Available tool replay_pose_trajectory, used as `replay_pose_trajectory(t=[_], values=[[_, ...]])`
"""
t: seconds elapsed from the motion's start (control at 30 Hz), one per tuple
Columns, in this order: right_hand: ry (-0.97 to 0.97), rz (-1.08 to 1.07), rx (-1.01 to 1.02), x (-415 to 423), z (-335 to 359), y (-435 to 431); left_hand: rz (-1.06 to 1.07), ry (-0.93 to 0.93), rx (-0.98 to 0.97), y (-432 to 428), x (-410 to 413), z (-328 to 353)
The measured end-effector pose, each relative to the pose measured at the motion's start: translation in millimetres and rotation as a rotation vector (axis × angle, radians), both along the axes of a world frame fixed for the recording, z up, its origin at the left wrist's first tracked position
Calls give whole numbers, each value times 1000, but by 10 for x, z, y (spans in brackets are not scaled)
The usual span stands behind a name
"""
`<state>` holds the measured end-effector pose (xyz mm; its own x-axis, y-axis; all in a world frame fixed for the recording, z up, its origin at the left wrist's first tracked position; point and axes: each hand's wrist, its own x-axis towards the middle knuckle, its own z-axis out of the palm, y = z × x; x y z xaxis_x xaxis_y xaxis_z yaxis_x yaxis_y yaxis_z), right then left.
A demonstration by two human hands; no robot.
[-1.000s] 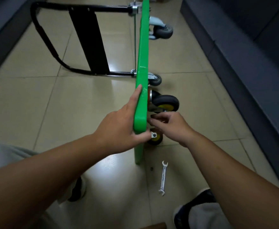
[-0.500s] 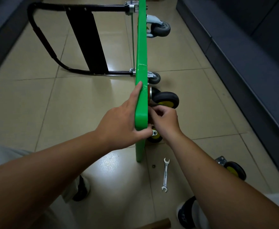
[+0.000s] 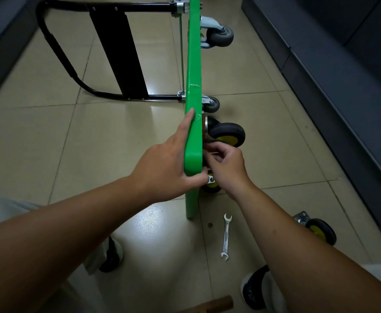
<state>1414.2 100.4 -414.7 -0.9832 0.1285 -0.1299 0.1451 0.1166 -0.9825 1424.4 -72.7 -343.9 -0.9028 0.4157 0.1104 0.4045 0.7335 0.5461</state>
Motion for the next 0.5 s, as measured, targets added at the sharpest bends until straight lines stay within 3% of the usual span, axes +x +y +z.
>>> replay_pose_trajectory(t=[0.33,0.5], values=[[-40,-172,-67,-51,11,-98,-14,-4,6,7,-5,-9],[-207,-156,-106,-54,5,-95,-12,-9,15,1,-5,-16]])
